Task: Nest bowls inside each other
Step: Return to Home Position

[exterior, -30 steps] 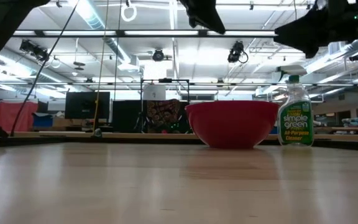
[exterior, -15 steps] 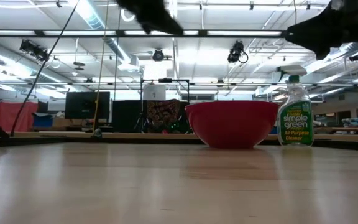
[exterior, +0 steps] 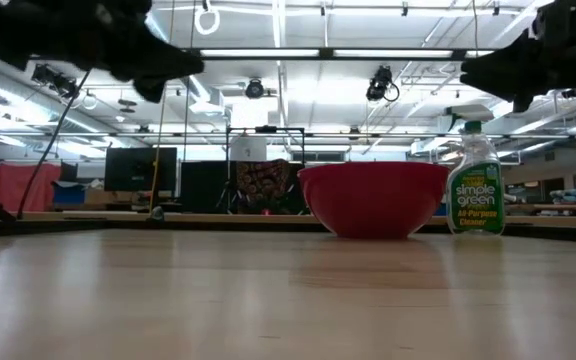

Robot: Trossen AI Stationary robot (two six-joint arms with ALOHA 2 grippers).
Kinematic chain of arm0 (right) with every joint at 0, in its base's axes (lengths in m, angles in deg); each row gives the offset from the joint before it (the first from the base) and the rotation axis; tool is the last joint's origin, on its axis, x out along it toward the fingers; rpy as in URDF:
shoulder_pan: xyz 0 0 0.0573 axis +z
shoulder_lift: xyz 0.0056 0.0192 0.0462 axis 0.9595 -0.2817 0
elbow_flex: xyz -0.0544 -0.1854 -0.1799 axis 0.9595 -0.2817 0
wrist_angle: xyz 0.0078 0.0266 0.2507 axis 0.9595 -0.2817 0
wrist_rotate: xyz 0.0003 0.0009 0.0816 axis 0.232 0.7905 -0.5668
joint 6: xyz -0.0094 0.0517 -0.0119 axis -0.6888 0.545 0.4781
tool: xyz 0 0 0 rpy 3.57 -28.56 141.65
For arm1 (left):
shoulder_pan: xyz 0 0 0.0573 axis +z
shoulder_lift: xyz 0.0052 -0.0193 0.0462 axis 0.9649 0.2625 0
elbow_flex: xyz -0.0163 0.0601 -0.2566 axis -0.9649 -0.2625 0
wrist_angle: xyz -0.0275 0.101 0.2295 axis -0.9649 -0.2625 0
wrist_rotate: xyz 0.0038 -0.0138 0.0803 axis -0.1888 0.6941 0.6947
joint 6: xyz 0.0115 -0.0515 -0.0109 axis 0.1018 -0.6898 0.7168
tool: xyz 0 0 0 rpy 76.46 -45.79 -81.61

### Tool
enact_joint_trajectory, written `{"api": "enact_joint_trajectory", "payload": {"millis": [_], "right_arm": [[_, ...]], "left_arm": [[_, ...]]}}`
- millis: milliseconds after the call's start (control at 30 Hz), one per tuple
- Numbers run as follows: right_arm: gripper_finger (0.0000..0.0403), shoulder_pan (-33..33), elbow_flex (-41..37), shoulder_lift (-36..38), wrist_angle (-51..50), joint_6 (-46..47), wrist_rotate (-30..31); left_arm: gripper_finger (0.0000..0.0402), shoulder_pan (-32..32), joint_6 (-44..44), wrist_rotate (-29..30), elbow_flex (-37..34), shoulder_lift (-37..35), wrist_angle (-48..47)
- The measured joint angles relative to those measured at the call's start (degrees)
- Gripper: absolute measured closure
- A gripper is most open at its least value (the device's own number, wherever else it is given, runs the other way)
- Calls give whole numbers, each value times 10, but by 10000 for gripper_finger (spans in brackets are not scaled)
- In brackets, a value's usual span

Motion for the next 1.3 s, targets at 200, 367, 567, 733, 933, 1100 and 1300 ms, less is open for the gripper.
{"api": "enact_joint_trajectory", "payload": {"millis": [200,367,567,733,933,1100,1300], "right_arm": [[240,0,1,29,-23,-23,6],[241,0,1,28,-23,-33,48],[241,0,1,28,-17,-39,63],[241,0,1,28,-5,-6,84],[241,0,1,26,-6,39,107],[240,0,1,26,-7,4,96],[240,0,1,26,-4,3,96]], "left_arm": [[395,-31,-4,0,-79,-44,53],[395,-38,-5,0,-120,-96,50],[395,-46,-15,0,-161,-221,-5],[395,-62,-33,-23,-165,-326,-108],[395,-94,-24,-43,-165,-393,-194],[395,-125,11,-99,-165,-428,-235],[395,-144,75,-112,-165,-457,-273]]}}
